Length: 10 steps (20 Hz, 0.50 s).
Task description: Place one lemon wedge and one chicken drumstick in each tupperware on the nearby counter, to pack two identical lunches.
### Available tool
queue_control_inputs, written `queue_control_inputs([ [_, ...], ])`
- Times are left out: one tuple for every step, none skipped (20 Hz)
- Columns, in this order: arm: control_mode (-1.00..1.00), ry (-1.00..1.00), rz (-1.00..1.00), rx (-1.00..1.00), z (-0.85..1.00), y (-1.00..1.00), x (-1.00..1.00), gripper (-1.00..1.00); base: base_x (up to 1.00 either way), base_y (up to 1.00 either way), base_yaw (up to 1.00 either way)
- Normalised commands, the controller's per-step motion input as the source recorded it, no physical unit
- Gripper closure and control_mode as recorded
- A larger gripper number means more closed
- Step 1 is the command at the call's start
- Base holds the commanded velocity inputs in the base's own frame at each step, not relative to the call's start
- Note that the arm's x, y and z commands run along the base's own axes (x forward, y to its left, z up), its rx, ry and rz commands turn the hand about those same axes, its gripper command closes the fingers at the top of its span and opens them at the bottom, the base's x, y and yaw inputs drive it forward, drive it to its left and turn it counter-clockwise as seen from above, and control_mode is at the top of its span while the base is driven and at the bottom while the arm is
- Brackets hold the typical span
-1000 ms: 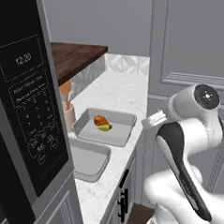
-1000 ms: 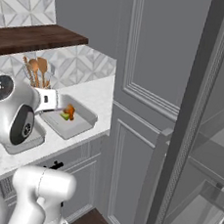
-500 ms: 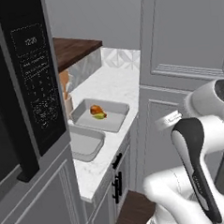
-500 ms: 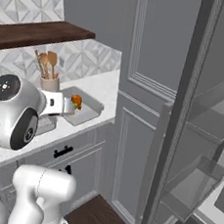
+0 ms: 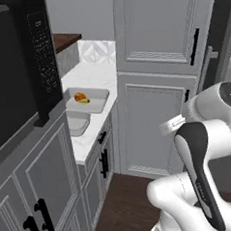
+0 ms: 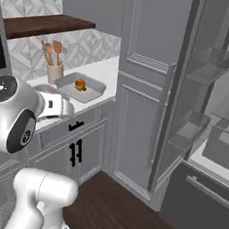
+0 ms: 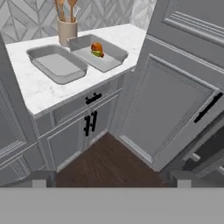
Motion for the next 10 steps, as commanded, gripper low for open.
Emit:
queue_control_inputs([
  [1.00,0.00,0.00,0.00,0.00,0.00,0.00,-1.00,-1.00,-0.38,-0.46],
  [1.00,0.00,0.00,0.00,0.00,0.00,0.00,-1.00,-0.91,-0.38,-0.47],
  [1.00,0.00,0.00,0.00,0.00,0.00,0.00,-1.00,-0.74,-0.46,-0.48],
  [1.00,0.00,0.00,0.00,0.00,0.00,0.00,-1.00,-0.60,-0.56,-0.47],
  [1.00,0.00,0.00,0.00,0.00,0.00,0.00,-1.00,-0.50,-0.64,-0.46],
  [1.00,0.00,0.00,0.00,0.00,0.00,0.00,-1.00,-0.39,-0.71,-0.46],
  [1.00,0.00,0.00,0.00,0.00,0.00,0.00,-1.00,-0.24,-0.76,-0.46],
  [1.00,0.00,0.00,0.00,0.00,0.00,0.00,-1.00,-0.11,-0.82,-0.46],
  [1.00,0.00,0.00,0.00,0.00,0.00,0.00,-1.00,0.00,-0.84,-0.47],
  [1.00,0.00,0.00,0.00,0.00,0.00,0.00,-1.00,0.00,-0.89,-0.47],
])
